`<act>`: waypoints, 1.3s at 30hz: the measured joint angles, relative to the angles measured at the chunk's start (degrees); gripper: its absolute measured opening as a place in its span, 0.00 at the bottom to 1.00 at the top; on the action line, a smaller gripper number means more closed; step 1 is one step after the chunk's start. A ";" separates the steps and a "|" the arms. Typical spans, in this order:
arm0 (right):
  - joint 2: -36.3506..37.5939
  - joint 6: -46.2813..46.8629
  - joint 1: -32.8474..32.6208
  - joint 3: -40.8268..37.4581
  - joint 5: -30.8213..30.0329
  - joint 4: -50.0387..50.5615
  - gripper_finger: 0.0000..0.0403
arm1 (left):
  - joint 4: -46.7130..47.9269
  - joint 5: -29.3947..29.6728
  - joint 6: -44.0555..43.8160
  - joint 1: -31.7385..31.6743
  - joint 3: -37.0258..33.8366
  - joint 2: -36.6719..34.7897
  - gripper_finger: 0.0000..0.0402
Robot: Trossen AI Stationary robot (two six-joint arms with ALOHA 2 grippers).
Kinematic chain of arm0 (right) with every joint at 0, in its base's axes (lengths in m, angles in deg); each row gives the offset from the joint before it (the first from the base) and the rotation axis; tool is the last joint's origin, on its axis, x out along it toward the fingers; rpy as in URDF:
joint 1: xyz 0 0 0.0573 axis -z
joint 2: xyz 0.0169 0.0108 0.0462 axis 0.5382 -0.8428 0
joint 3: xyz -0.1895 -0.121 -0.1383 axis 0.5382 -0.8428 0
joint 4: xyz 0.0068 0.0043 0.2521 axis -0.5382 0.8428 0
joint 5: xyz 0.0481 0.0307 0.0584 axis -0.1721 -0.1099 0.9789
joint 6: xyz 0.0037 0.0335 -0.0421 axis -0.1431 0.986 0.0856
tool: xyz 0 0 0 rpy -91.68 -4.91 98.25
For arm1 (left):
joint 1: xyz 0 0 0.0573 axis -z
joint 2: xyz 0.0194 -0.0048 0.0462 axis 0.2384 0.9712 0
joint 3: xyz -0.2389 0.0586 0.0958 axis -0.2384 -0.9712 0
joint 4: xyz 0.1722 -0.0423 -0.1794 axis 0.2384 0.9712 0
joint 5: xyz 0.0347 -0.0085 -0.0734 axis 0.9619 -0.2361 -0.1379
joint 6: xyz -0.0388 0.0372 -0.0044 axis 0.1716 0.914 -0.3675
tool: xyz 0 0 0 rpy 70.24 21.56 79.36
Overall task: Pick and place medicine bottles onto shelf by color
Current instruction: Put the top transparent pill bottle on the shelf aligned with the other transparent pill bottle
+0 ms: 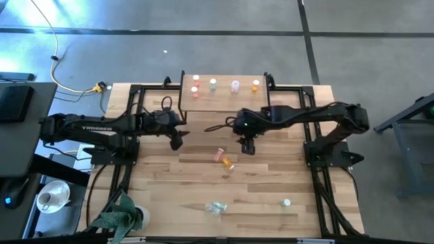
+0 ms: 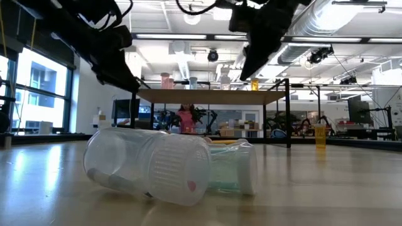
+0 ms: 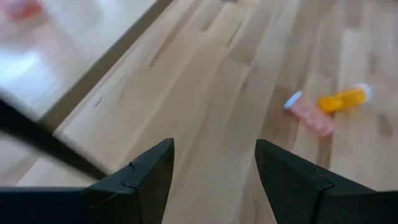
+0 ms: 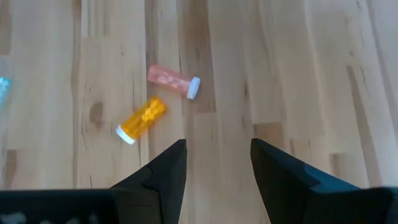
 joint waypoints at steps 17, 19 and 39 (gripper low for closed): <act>2.77 4.77 -2.08 -2.30 -9.24 -2.50 0.42 | 39.80 16.96 -14.35 -1.18 14.67 -6.46 0.53; 2.77 4.95 -2.08 -2.30 -10.17 -2.51 0.42 | 42.44 17.14 -18.81 -2.94 14.90 -6.87 0.53; 2.71 6.74 -2.08 -2.30 -11.98 -3.14 0.42 | 41.35 4.32 21.22 -13.10 14.62 3.77 0.53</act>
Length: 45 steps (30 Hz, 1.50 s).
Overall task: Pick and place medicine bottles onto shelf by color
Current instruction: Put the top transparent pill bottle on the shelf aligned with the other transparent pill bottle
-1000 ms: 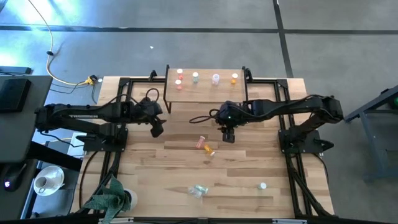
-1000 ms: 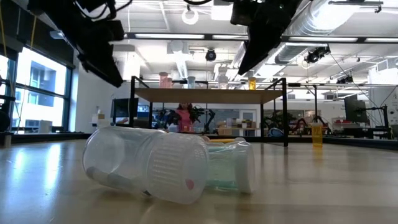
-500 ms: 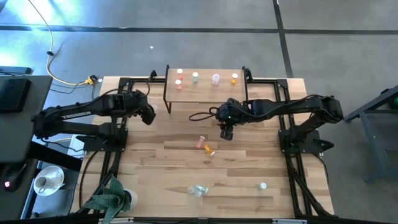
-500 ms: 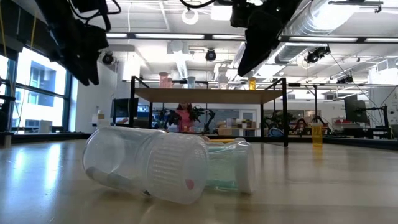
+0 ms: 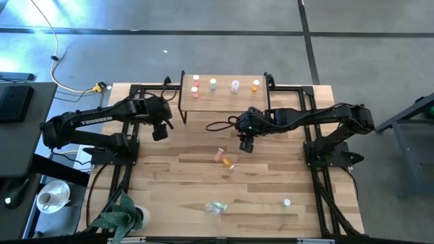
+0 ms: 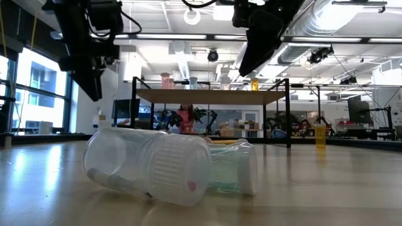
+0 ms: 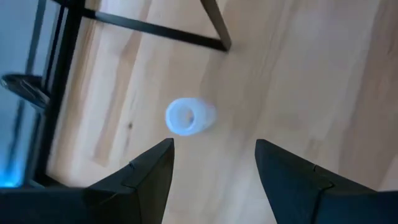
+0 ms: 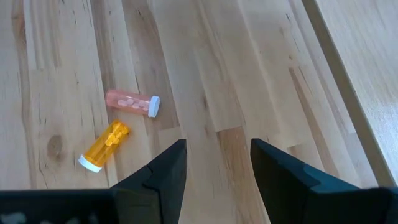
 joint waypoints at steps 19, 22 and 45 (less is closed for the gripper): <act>0.00 -1.14 0.00 0.00 -0.02 -1.64 0.42 | -6.32 -0.73 6.54 -5.25 -0.04 9.67 0.53; 0.00 -1.16 0.00 0.00 -0.02 -1.66 0.42 | -6.44 -0.82 5.65 -6.01 -0.04 11.00 0.53; -0.03 -1.57 0.00 0.02 0.00 -2.03 0.42 | -10.07 -2.17 2.45 -10.53 -0.07 17.61 0.53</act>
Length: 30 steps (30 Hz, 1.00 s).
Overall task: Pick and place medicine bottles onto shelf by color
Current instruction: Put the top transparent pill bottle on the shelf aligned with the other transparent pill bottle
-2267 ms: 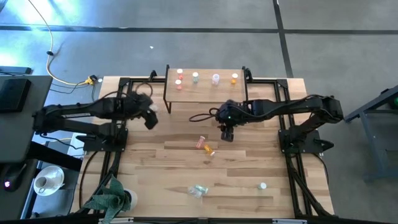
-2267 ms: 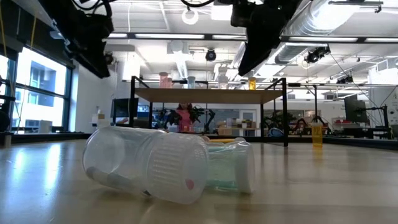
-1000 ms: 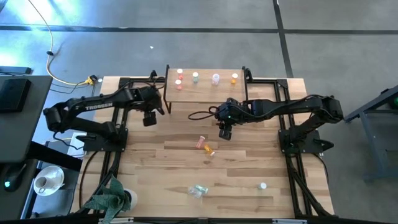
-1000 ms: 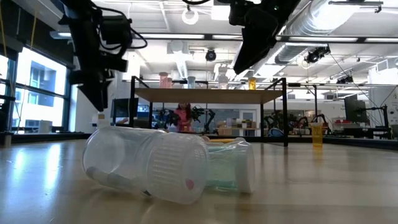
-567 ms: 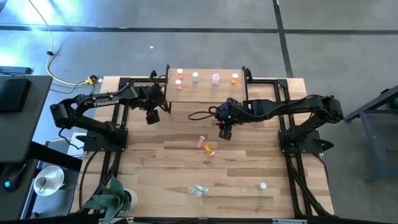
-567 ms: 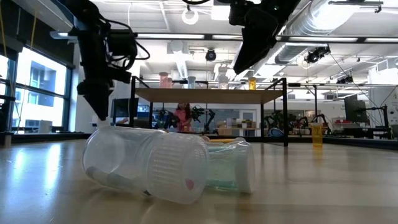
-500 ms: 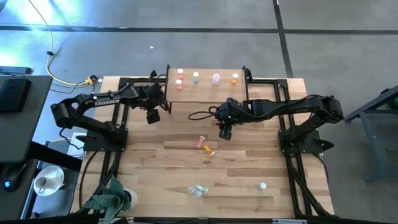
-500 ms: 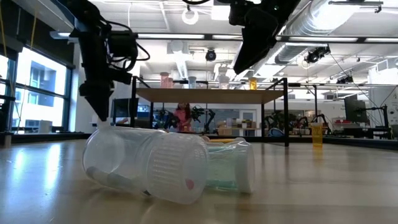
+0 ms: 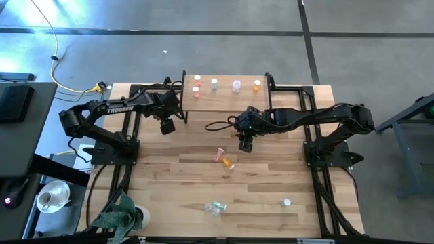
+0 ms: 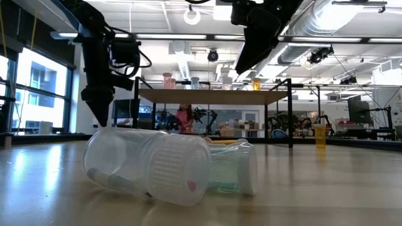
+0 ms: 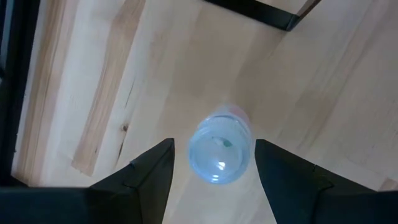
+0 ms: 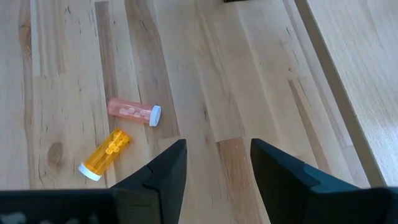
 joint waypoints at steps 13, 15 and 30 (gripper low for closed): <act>0.00 -0.01 0.00 0.00 0.00 0.00 0.42 | -0.09 -0.05 -0.22 -0.09 0.02 -0.07 0.30; 0.00 -0.02 0.00 0.00 0.00 0.00 0.42 | -0.05 -0.02 -0.44 -0.09 0.02 -0.07 0.30; 0.00 -0.02 0.00 0.00 0.00 0.02 0.42 | 7.29 -0.21 -5.90 -0.09 2.87 -5.74 0.31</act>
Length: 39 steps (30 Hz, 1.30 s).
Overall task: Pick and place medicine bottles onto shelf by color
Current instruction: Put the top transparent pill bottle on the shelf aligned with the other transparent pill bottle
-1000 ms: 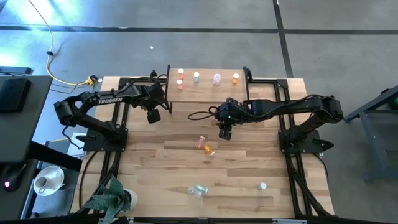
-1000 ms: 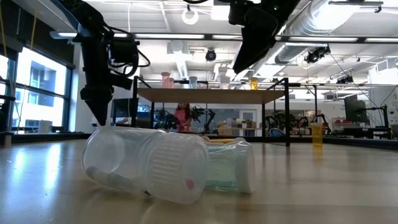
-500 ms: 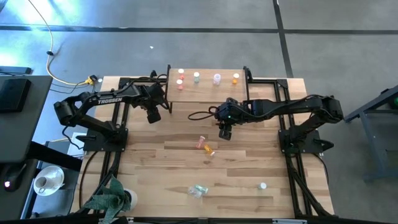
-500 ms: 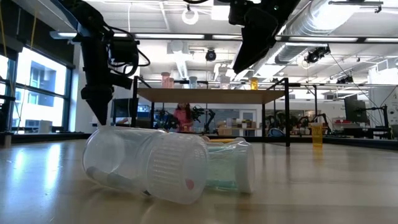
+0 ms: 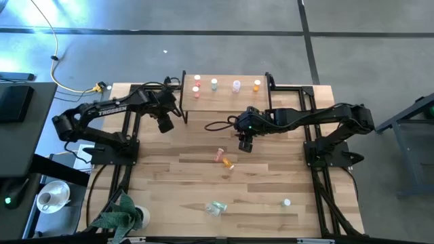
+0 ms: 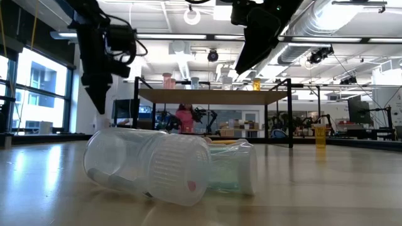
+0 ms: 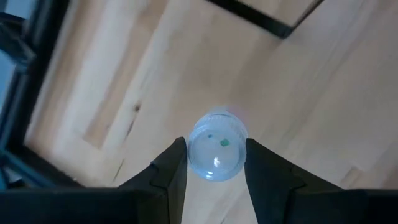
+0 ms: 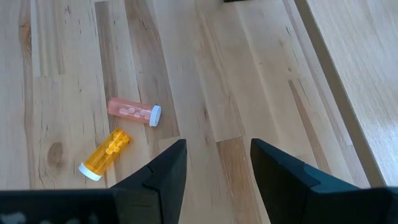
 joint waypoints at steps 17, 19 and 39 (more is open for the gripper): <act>0.00 0.00 0.00 5.22 0.03 3.93 0.42 | 15.82 0.71 -3.57 0.00 16.86 -11.85 0.30; 0.00 -0.51 0.00 6.28 0.01 4.72 0.42 | 17.38 0.68 -4.05 0.00 19.88 -12.43 0.30; 5.53 -5.37 -2.63 8.85 -0.54 7.64 0.42 | 15.80 -0.82 -8.02 14.33 30.46 -8.20 0.30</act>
